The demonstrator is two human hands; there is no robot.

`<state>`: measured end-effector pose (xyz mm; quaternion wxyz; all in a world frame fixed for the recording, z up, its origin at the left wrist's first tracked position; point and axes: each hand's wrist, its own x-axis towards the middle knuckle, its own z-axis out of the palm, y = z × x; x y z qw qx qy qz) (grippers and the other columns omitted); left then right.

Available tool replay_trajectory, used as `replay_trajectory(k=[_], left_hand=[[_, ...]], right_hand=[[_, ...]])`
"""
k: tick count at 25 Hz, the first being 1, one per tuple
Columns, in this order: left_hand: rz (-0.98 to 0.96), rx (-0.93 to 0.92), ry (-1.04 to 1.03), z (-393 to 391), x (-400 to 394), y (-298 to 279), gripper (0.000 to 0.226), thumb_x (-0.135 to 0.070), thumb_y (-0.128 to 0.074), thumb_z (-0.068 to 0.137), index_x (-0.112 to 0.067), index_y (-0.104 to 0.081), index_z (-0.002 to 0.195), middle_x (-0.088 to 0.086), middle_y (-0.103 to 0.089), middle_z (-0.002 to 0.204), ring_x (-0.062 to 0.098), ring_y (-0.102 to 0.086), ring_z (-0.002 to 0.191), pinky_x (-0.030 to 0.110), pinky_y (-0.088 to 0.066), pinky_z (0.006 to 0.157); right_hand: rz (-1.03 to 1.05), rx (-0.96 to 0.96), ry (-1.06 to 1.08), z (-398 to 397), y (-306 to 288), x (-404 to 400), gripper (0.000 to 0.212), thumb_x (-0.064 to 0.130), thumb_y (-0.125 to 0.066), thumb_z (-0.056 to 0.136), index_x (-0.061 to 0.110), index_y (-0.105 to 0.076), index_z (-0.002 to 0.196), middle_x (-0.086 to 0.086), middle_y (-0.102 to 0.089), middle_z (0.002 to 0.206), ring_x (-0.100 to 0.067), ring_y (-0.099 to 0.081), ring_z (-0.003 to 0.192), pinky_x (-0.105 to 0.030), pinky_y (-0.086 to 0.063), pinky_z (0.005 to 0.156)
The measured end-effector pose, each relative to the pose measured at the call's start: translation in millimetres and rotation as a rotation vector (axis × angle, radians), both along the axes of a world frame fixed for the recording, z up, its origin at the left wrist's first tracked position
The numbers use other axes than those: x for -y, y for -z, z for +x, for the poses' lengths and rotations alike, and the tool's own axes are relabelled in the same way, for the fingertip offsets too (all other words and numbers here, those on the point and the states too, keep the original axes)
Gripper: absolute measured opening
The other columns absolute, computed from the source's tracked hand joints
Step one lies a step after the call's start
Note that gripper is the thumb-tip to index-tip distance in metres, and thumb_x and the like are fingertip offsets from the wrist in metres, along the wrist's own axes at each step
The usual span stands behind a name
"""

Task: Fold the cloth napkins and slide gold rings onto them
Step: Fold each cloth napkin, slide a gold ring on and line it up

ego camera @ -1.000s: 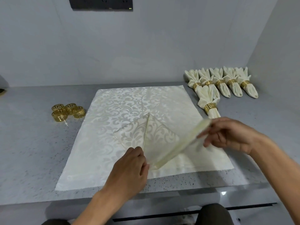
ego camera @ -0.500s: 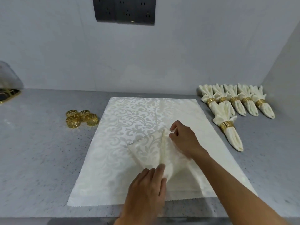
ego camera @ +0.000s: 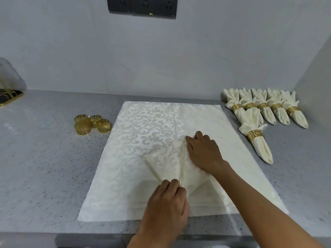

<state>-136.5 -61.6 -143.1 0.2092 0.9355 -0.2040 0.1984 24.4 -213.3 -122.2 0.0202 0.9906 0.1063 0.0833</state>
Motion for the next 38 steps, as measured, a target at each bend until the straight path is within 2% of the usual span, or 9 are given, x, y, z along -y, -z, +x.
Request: replay_trajectory(k=[6,9,14,18,21,28,31,35,38], left_hand=[[-0.249,-0.039,-0.122,30.9,-29.7,-47.1,0.021,-0.024,-0.046,0.100,-0.023,-0.059,0.116,-0.005,-0.063,0.109,0.014,-0.054,0.100,0.030,-0.045,0.087],[-0.069,-0.383,-0.240,75.6,-55.3,-43.4,0.039,-0.031,-0.037,0.103,-0.032,-0.038,0.143,-0.002,-0.051,0.137,0.023,-0.041,0.127,0.040,-0.030,0.102],[-0.107,-0.446,-0.150,39.3,-46.6,-43.0,0.031,-0.041,-0.046,0.099,-0.031,-0.060,0.124,-0.013,-0.061,0.106,0.011,-0.056,0.108,0.027,-0.040,0.088],[0.182,-0.269,0.125,1.3,-34.9,-34.7,0.054,-0.059,-0.041,0.093,-0.035,-0.043,0.142,-0.019,-0.026,0.151,0.003,-0.019,0.138,0.024,-0.016,0.112],[0.322,-0.372,0.154,8.3,-42.4,-24.5,0.069,-0.069,-0.032,0.092,-0.037,-0.021,0.152,-0.019,0.000,0.162,-0.001,0.005,0.145,0.029,0.005,0.119],[0.222,-0.288,0.034,21.1,-28.3,-30.0,0.071,-0.066,-0.011,0.093,-0.028,-0.041,0.144,-0.010,-0.027,0.158,0.007,-0.017,0.145,0.033,-0.012,0.118],[0.364,-0.284,-0.005,59.2,-12.2,-28.3,0.067,-0.057,-0.012,0.098,-0.024,-0.013,0.156,-0.006,0.005,0.165,0.014,0.010,0.150,0.049,0.003,0.121],[0.491,-0.472,0.021,85.7,-10.2,-12.4,0.064,-0.059,-0.008,0.100,-0.034,0.011,0.155,-0.008,0.020,0.162,0.012,0.021,0.148,0.053,0.009,0.119],[0.445,-0.471,0.034,85.7,-11.9,-7.1,0.062,-0.061,-0.011,0.099,-0.039,0.010,0.154,-0.011,0.019,0.162,0.010,0.021,0.148,0.053,0.012,0.118]], right_hand=[[0.525,0.277,-0.003,-96.6,-22.5,13.2,0.023,0.023,-0.046,0.098,0.023,-0.062,0.116,0.004,-0.062,0.108,-0.019,-0.061,0.088,-0.042,-0.050,0.078],[0.505,0.156,-0.029,-148.2,-4.0,0.6,0.035,0.040,-0.036,0.095,0.028,-0.059,0.119,0.008,-0.060,0.114,-0.017,-0.061,0.091,-0.038,-0.049,0.077],[0.425,0.114,0.082,-138.2,-3.7,11.0,0.052,0.052,-0.028,0.092,0.025,-0.062,0.120,0.005,-0.061,0.123,-0.025,-0.055,0.112,-0.043,-0.046,0.086],[0.435,-0.097,-0.052,-130.4,-10.3,36.7,0.047,0.053,-0.044,0.097,0.030,-0.051,0.137,0.016,-0.051,0.135,-0.011,-0.046,0.126,-0.020,-0.026,0.099],[0.330,-0.060,-0.151,-137.8,3.5,41.1,0.043,0.049,-0.045,0.093,0.025,-0.060,0.125,0.013,-0.057,0.118,-0.016,-0.057,0.105,-0.024,-0.039,0.091],[0.319,0.087,-0.046,-134.3,12.8,44.0,0.038,0.043,-0.043,0.088,0.021,-0.070,0.103,0.006,-0.058,0.092,-0.019,-0.055,0.079,-0.033,-0.046,0.067],[0.234,0.071,0.000,-141.4,3.0,33.3,0.034,0.040,-0.046,0.089,0.019,-0.071,0.099,0.002,-0.060,0.092,-0.021,-0.056,0.078,-0.034,-0.045,0.065],[0.185,0.157,-0.045,-101.3,-38.7,12.1,0.042,0.040,-0.045,0.097,0.014,-0.062,0.126,-0.008,-0.060,0.129,-0.029,-0.057,0.118,-0.042,-0.044,0.099],[0.238,-0.154,-0.041,-77.5,-20.6,11.5,0.062,0.048,-0.020,0.104,0.014,-0.021,0.155,-0.006,-0.019,0.163,-0.024,-0.016,0.150,-0.039,-0.016,0.120]])
